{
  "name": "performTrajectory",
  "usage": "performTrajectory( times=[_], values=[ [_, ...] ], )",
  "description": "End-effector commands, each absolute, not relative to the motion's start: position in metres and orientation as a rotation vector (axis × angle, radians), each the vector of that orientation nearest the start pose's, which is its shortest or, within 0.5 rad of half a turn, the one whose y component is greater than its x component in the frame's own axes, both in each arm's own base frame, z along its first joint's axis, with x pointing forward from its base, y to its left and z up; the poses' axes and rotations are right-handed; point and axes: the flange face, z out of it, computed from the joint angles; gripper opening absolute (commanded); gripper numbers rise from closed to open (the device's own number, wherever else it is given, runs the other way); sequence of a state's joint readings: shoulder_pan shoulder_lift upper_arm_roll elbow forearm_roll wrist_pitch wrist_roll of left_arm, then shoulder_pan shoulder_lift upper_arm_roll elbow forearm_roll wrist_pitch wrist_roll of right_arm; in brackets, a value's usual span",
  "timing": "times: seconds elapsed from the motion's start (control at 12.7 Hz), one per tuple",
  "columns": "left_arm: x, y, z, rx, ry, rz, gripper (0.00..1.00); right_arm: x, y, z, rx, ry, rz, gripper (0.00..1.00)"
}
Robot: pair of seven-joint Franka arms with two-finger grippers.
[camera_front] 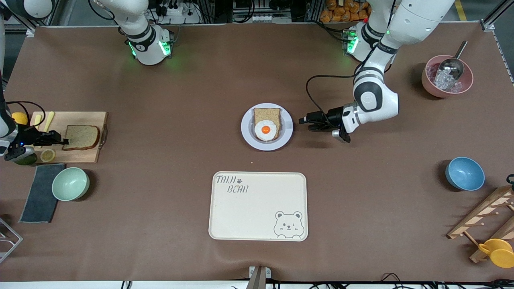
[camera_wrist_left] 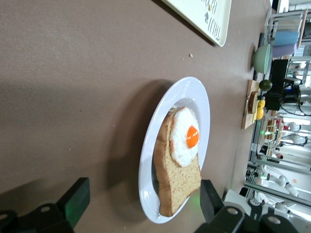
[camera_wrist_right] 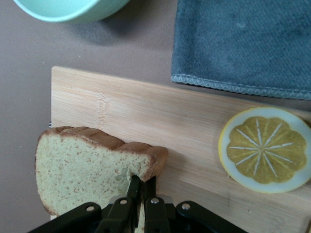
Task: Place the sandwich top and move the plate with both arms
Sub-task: 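Grip the plate rim with the left gripper while the right gripper lifts bread, then carry the bread slice over the egg toast with the right gripper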
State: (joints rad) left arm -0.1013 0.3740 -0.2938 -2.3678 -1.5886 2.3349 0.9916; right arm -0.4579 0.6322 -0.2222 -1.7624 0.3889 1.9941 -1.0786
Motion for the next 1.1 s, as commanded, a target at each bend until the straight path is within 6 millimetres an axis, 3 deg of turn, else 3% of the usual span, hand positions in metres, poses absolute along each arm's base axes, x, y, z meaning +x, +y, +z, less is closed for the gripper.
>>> performTrajectory(
  times=[0.0, 0.16, 0.55, 0.87, 1.02],
  values=[
    [0.427, -0.214, 0.161, 2.163, 0.091, -0.013, 1.00, 0.524, -0.359, 0.209, -2.663, -0.264, 0.136, 0.00],
    [0.425, -0.217, 0.162, 2.168, 0.096, -0.008, 1.00, 0.546, -0.335, 0.240, -2.599, -0.214, 0.248, 0.00],
    [0.425, -0.218, 0.161, 2.178, 0.096, -0.004, 1.00, 0.596, -0.242, 0.290, -2.563, -0.166, 0.404, 0.00],
    [0.425, -0.218, 0.161, 2.179, 0.097, -0.003, 1.00, 0.624, -0.130, 0.304, -2.518, -0.124, 0.523, 0.00],
    [0.425, -0.218, 0.161, 2.179, 0.097, -0.003, 1.00, 0.629, -0.061, 0.306, -2.509, -0.143, 0.607, 0.00]
  ],
)
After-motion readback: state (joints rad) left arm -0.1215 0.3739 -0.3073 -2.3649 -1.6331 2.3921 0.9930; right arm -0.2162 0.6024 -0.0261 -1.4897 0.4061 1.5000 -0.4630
